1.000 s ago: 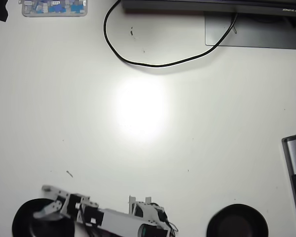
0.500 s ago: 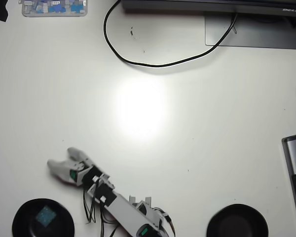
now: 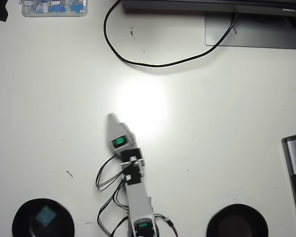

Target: Grab the Blue cube

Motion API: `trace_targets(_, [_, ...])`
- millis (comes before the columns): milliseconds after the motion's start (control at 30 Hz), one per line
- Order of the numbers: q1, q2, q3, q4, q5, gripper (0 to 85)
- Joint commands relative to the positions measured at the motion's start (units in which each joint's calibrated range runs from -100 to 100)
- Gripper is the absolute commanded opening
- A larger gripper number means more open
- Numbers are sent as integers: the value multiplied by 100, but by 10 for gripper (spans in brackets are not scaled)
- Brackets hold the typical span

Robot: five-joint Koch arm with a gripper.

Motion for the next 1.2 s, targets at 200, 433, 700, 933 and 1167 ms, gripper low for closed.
trace_targets(200, [-664,340,-303,499,122,464])
trace_targets(433, [-967,546,-477,620,205,467])
trace_targets(700, [-1148,1256,-477,884,361,484])
trace_targets(933, [-1133,1695,-632,1277,742,483])
trace_targets(1167, [-1319,2314,-669,1693,918,468])
